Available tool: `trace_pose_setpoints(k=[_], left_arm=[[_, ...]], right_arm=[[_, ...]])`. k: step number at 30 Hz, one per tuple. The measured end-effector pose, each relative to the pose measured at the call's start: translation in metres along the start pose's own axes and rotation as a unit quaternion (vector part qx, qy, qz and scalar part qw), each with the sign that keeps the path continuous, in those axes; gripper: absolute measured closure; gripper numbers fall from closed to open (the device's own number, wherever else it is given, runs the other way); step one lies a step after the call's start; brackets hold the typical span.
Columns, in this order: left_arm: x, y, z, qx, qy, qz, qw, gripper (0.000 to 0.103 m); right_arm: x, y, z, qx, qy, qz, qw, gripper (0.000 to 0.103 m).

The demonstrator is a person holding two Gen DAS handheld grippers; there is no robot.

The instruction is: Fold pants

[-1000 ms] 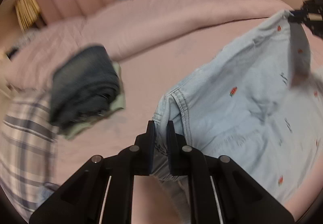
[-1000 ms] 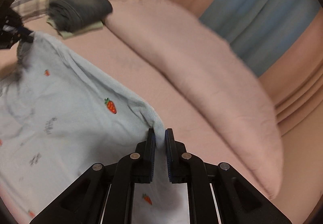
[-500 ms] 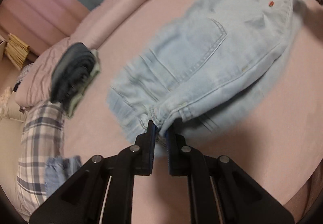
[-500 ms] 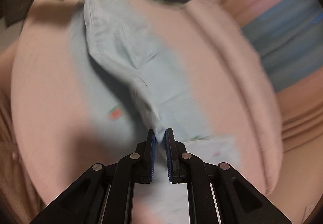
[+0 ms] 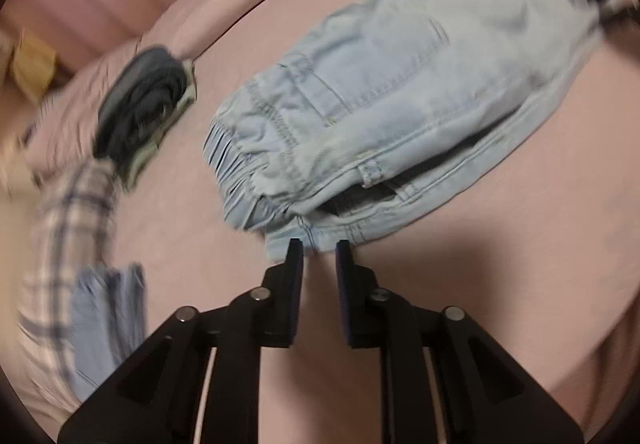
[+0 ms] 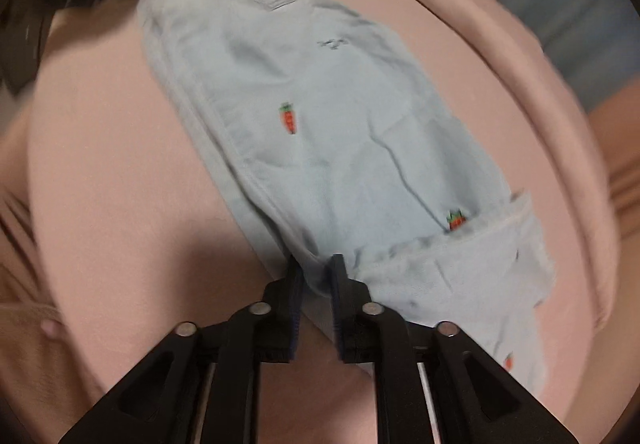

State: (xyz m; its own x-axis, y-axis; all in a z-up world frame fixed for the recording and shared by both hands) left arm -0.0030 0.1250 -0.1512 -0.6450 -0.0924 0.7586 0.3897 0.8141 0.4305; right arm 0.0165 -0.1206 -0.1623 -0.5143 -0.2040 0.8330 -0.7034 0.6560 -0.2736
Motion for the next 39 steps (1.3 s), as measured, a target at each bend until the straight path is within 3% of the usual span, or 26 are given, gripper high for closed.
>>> trace_pose_setpoints(k=[1,2,4,8,12,14,17,19,21,22,23,24,26,28,29,31,34,36,39], left_arm=[[0.008,0.003,0.0,0.018,-0.01,0.01,0.9997,0.076],[0.016,0.005,-0.002,0.034,-0.021,0.019,0.999,0.073],[0.031,0.005,-0.011,0.061,-0.046,0.039,0.9963,0.056],[0.042,-0.025,-0.053,0.072,-0.096,0.119,0.9856,0.057],[0.034,-0.075,-0.105,0.066,-0.118,0.215,0.9672,0.057],[0.028,-0.109,-0.133,0.049,-0.125,0.258,0.9569,0.057],[0.018,-0.152,-0.166,0.029,-0.121,0.297,0.9466,0.056],[0.01,-0.18,-0.186,0.02,-0.113,0.329,0.9373,0.054],[0.004,-0.201,-0.198,0.001,-0.109,0.327,0.9385,0.053],[-0.001,-0.212,-0.202,-0.01,-0.103,0.321,0.9415,0.054],[-0.005,-0.218,-0.205,-0.015,-0.096,0.317,0.9436,0.055],[-0.01,-0.224,-0.208,-0.018,-0.086,0.314,0.9454,0.058],[-0.016,-0.229,-0.213,-0.014,-0.078,0.324,0.9427,0.076],[-0.016,-0.224,-0.218,-0.001,-0.082,0.324,0.9426,0.092],[-0.015,-0.222,-0.218,0.004,-0.084,0.322,0.9429,0.092],[-0.012,-0.218,-0.22,0.016,-0.09,0.326,0.9408,0.093],[-0.009,-0.216,-0.219,0.017,-0.097,0.321,0.9419,0.093],[-0.012,-0.219,-0.22,0.013,-0.088,0.319,0.9435,0.092],[-0.016,-0.228,-0.224,0.002,-0.076,0.313,0.9468,0.089]], right_arm=[[0.006,-0.01,-0.001,-0.024,-0.008,-0.024,0.999,0.06],[0.015,-0.024,-0.002,-0.057,-0.026,-0.053,0.997,0.054],[0.03,-0.051,-0.003,-0.114,-0.063,-0.081,0.988,0.054],[0.034,-0.13,-0.01,-0.273,-0.1,-0.067,0.954,0.048],[-0.009,-0.194,-0.021,-0.399,-0.026,0.007,0.917,0.046],[-0.039,-0.217,-0.032,-0.439,0.01,0.003,0.899,0.046],[-0.075,-0.238,-0.046,-0.469,0.062,0.025,0.881,0.046],[-0.097,-0.247,-0.05,-0.467,0.104,0.053,0.876,0.046],[-0.116,-0.254,-0.052,-0.453,0.13,0.063,0.88,0.059],[-0.118,-0.255,-0.051,-0.446,0.128,0.065,0.883,0.081],[-0.116,-0.258,-0.05,-0.445,0.115,0.057,0.886,0.094],[-0.111,-0.26,-0.048,-0.451,0.099,0.047,0.886,0.096],[-0.089,-0.267,-0.038,-0.458,0.053,0.045,0.886,0.098],[-0.053,-0.275,-0.027,-0.48,-0.019,0.033,0.876,0.098],[-0.033,-0.274,-0.019,-0.487,-0.059,0.022,0.871,0.098],[0.01,-0.268,-0.003,-0.496,-0.135,0.025,0.858,0.098],[0.06,-0.249,0.053,-0.54,-0.212,0.046,0.813,0.098],[0.063,-0.236,0.087,-0.571,-0.225,0.052,0.788,0.098],[0.022,-0.223,0.152,-0.648,-0.176,0.034,0.74,0.098]])
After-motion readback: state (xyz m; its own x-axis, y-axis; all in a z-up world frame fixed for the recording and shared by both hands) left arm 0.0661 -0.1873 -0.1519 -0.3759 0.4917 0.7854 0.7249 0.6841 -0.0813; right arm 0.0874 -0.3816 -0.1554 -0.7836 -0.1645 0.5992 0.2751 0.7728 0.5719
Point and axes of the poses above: each gripper's, at about its wrist camera, not at the fingertips, and x roughly against the way its jaws point, y to its left, z to its underside, the point moved 1 cm from there along -x, roughly the way its jaws point, and after that the axes turned 4 degrees about -y, right-handed, at the moved point
